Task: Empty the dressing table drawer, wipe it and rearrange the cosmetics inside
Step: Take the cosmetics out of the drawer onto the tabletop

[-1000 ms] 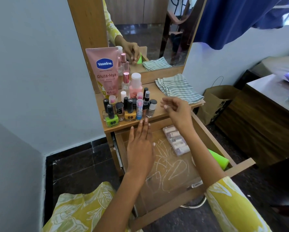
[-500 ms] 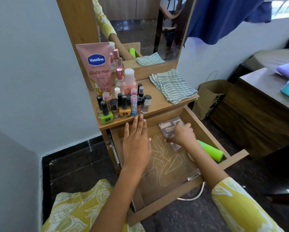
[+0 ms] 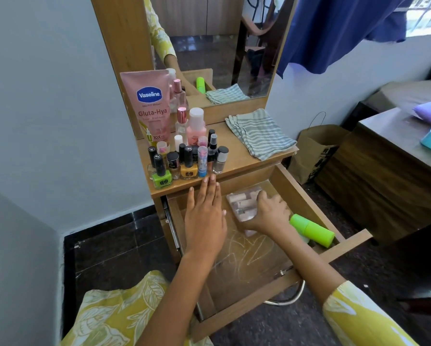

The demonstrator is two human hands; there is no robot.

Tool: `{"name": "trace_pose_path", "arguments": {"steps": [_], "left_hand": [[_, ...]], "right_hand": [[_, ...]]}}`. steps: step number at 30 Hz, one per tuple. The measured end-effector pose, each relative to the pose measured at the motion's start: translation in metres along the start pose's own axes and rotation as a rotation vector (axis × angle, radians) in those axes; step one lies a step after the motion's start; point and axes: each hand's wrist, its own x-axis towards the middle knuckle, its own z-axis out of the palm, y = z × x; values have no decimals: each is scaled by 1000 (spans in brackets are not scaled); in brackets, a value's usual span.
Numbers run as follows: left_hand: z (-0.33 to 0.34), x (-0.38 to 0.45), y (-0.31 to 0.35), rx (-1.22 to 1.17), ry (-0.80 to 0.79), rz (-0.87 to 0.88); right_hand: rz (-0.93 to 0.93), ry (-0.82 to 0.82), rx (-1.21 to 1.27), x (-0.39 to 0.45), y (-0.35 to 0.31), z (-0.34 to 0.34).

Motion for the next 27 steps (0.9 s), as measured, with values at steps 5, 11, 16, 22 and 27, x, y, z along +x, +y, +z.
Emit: {"name": "trace_pose_path", "arguments": {"steps": [5, 11, 16, 22, 27], "left_hand": [[3, 0, -1, 7, 10, -7], [4, 1, -2, -20, -9, -4], [2, 0, -1, -24, -10, 8], [0, 1, 0, -14, 6, -10], [7, 3, -2, 3, -8, -11]], "right_hand": [[-119, 177, 240, -33, 5, -18], [-218, 540, 385, -45, 13, -44], [-274, 641, 487, -5, -5, -66], [-343, 500, 483, 50, -38, -65], [-406, 416, 434, 57, -30, -63]]}}
